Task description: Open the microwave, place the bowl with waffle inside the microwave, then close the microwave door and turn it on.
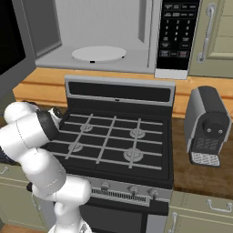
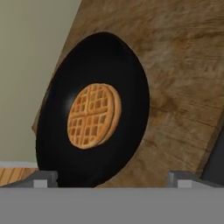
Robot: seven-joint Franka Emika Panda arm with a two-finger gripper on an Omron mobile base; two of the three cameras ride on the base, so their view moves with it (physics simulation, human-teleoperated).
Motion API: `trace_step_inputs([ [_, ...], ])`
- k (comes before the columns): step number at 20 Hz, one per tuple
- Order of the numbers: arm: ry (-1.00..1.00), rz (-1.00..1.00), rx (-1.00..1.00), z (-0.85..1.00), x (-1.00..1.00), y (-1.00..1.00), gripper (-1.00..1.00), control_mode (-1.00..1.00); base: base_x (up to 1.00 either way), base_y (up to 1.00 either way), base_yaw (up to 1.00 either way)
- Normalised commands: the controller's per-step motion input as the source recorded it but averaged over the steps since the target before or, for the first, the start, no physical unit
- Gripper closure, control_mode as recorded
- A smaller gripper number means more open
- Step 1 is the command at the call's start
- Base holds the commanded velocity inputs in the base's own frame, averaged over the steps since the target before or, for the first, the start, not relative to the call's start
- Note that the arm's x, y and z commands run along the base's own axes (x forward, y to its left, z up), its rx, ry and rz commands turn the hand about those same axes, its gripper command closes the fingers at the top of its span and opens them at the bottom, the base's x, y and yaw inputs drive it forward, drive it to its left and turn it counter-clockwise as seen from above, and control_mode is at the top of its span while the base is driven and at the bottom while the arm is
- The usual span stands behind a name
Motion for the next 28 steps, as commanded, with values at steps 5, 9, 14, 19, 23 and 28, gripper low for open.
trace_step_inputs([
  [5,0.00,0.00,0.00,-0.19,0.19,0.25,-1.00,-1.00,0.00,0.00,0.00],
  [9,0.00,0.00,0.00,-0.17,0.18,0.28,-1.00,-1.00,0.00,0.00,0.00],
  [14,0.00,0.00,0.00,-0.33,0.21,0.10,-1.00,-1.00,0.00,0.00,0.00],
  [19,0.00,0.00,0.00,-0.47,0.16,0.00,-1.00,-1.00,0.00,0.00,0.00],
  [23,0.00,0.00,0.00,-0.58,0.11,0.00,-1.00,-1.00,0.00,0.00,0.00],
  [28,0.01,0.01,0.02,-0.61,0.15,-0.03,-1.00,-1.00,0.00,0.00,0.00],
])
